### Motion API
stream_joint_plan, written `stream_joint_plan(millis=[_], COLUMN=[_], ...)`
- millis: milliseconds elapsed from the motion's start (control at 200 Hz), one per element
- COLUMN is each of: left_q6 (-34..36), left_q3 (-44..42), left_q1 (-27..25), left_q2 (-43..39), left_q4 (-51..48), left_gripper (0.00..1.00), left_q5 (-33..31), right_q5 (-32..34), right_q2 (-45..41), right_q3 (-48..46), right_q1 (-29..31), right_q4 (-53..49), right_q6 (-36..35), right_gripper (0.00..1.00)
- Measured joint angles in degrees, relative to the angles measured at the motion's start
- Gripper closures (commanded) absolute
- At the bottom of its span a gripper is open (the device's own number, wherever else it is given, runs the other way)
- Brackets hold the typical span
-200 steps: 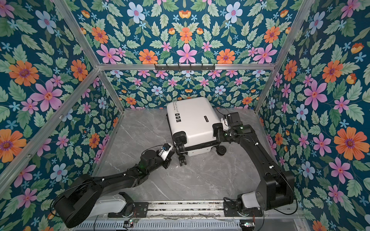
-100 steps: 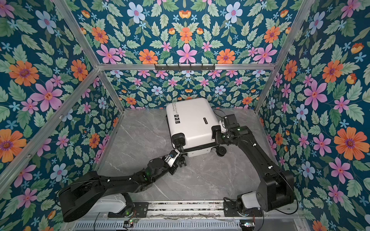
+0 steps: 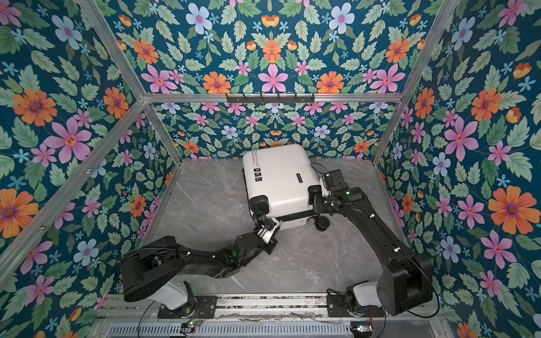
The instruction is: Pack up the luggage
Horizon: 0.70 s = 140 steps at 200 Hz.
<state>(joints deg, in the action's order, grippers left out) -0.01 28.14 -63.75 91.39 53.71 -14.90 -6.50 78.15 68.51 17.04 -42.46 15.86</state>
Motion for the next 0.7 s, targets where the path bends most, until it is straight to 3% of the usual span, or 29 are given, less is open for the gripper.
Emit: stream_joint_plan(millis=[700], left_q6=[-2.4], left_q3=[17.6], left_q1=[-3.8], left_q2=[18.4], left_q4=[5.0], left_gripper=[1.0], left_q5=[-1.6], right_q5=[1.9], right_q2=[-0.4], right_q3=[-1.4], right_q1=[3.7], right_q4=[1.0], right_q6=[3.7], right_gripper=[1.0])
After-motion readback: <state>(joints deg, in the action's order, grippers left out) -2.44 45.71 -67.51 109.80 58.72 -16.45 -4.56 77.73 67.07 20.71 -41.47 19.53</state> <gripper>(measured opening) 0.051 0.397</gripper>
